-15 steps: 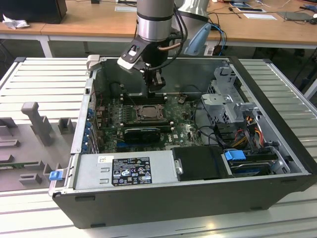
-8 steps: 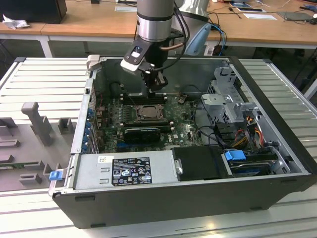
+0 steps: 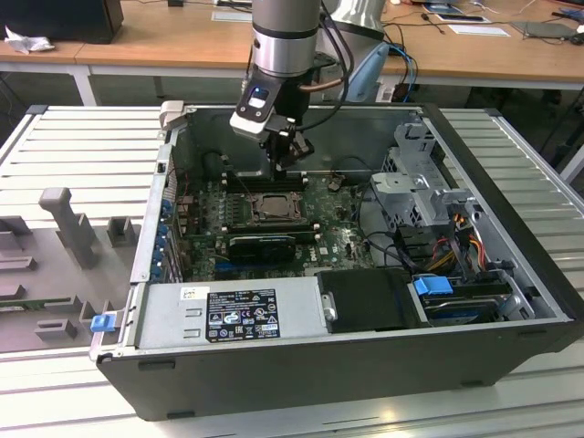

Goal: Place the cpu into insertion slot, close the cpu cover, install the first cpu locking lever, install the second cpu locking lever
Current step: 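Install the first cpu locking lever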

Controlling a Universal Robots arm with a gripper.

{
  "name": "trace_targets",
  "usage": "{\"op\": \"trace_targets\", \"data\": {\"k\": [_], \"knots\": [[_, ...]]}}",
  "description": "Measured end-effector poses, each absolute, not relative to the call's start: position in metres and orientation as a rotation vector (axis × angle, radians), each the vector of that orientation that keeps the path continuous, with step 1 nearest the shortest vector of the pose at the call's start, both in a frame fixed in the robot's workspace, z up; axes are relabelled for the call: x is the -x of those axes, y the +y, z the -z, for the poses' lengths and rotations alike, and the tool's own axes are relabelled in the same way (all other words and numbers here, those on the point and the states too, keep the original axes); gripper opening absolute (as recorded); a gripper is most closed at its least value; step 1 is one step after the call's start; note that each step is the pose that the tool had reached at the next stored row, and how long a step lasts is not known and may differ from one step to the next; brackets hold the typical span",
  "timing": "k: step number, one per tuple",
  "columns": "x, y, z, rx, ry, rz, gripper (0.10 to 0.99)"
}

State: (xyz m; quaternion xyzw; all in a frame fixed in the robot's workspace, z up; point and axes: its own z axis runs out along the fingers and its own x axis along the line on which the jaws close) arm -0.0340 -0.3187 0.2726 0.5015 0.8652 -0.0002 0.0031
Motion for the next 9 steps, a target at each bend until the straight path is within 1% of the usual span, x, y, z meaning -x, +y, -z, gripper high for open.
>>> {"op": "trace_targets", "data": {"k": [9], "knots": [[0.034,-0.3187,-0.2724,-1.325,2.841,0.0,0.106]]}}
